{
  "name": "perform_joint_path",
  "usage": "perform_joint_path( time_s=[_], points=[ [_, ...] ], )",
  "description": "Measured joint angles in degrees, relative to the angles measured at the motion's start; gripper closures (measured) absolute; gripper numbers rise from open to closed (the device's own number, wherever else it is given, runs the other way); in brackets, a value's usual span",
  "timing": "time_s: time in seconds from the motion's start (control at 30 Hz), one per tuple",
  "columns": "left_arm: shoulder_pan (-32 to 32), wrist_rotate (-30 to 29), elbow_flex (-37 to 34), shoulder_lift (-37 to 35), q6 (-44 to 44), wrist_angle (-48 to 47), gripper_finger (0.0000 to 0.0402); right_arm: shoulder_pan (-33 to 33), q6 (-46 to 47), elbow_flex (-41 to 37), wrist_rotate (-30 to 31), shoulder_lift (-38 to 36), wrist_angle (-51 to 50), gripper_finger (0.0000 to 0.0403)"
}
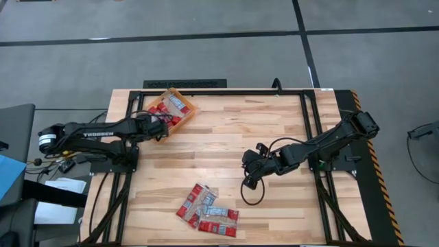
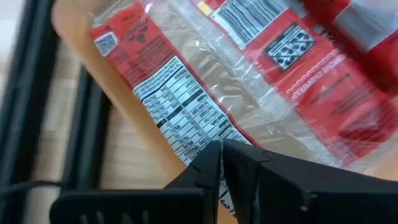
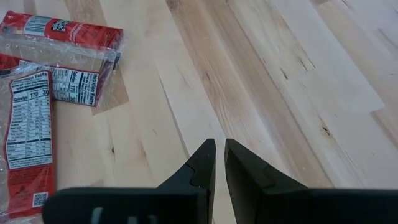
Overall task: Sort popcorn bags into baskets
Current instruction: Put the top red popcorn pack into the orange bin, then put the red popcorn pack into the orange bin
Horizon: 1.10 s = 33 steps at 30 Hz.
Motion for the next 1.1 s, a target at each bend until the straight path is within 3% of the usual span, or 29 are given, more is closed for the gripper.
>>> perform_joint_path(
  time_s=[0.33, 0.47, 0.6, 0.83, 1.1],
  points=[
    [0.0, 0.81, 1.86, -2.83, 2.37, -0.16, 0.0384, 0.0, -1.36, 0.0, 0.0, 0.0, 0.02, 0.0341],
    [-0.03, 2.61, 4.24, -5.13, 8.27, 0.87, 0.0348, 0.0, -2.46, 0.0, 0.0, 0.0, 0.01, 0.0341],
    [-1.76, 9.69, 5.28, -7.33, 12.05, 4.78, 0.0283, 0.02, -2.54, 0.0, -0.07, 0.0, 0.05, 0.0341],
    [-10.7, 31.94, 5.39, -7.18, 22.1, 22.11, 0.0171, 1.52, -2.6, 0.0, -0.09, 0.02, 0.66, 0.0341],
    [-26.81, 27.43, 5.35, 3.98, 18.16, 23.17, 0.0128, 2.84, 1.2, -0.02, -0.08, 0.02, 1.54, 0.0341]
  ],
)
